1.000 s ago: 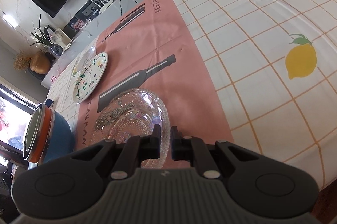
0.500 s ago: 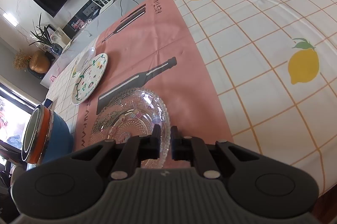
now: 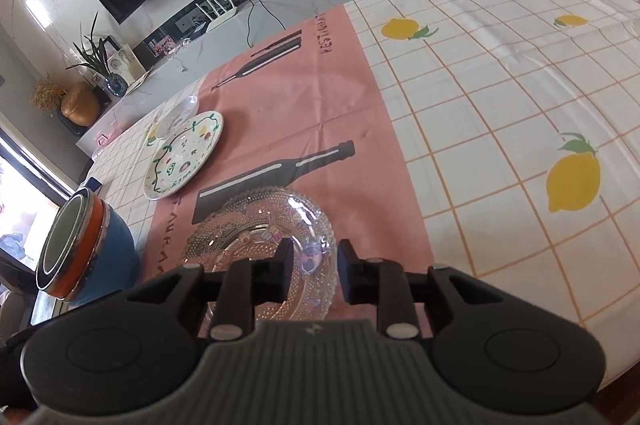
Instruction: Organize plates and bowls
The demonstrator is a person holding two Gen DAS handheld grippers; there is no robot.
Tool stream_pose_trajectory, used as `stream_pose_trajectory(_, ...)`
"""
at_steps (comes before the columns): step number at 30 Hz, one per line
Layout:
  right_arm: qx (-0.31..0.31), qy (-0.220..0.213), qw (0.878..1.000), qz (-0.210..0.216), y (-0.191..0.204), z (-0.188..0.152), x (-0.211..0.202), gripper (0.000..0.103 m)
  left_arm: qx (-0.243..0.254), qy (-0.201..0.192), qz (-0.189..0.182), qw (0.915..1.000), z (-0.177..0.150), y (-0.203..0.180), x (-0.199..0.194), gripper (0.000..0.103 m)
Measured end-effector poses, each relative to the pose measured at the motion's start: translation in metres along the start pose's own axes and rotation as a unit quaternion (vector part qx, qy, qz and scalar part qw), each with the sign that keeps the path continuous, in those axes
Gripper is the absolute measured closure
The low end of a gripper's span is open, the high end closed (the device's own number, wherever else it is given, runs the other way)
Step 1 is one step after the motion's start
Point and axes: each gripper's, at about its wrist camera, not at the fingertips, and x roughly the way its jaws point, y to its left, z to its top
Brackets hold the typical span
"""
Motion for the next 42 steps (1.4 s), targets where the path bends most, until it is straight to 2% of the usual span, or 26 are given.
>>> stream_pose_trajectory(9,-0.036,-0.003,0.999,0.032,0.025,0.013,0.003,0.065,0.005,-0.016,-0.006,0.9998,0.023,-0.010,-0.005,0.059)
stream_pose_trajectory(17,-0.047,0.000,0.997,0.064,0.046,0.039,0.022,0.064,-0.007,-0.034,0.023,0.9991,0.046,-0.023,0.004,0.059)
stream_pose_trajectory(26,-0.011,0.011,0.996,0.093,0.051,0.078,0.058,0.066,-0.021,-0.044,0.046,0.9978,0.092,-0.027,0.027,0.062)
stream_pose_trajectory(28,0.000,0.022,0.995,0.099,0.051,0.082,0.071,0.073,-0.015,-0.036,0.057,0.9976,0.101,-0.029,0.036,0.062)
stream_pose_trajectory(29,0.008,0.032,0.994,0.103,0.051,0.085,0.081,0.078,-0.013,-0.030,0.065,0.9974,0.106,-0.029,0.040,0.066)
stream_pose_trajectory(30,0.017,0.041,0.993,0.107,0.051,0.087,0.089,0.079,-0.010,-0.021,0.075,0.9969,0.111,-0.029,0.046,0.066)
stream_pose_trajectory(37,0.063,0.086,0.984,0.143,0.055,0.099,0.137,0.079,0.016,0.022,0.132,0.9909,0.136,-0.026,0.075,0.070)
stream_pose_trajectory(42,0.098,0.109,0.977,0.153,0.054,0.104,0.166,0.079,0.036,0.041,0.149,0.9873,0.145,-0.023,0.087,0.073)
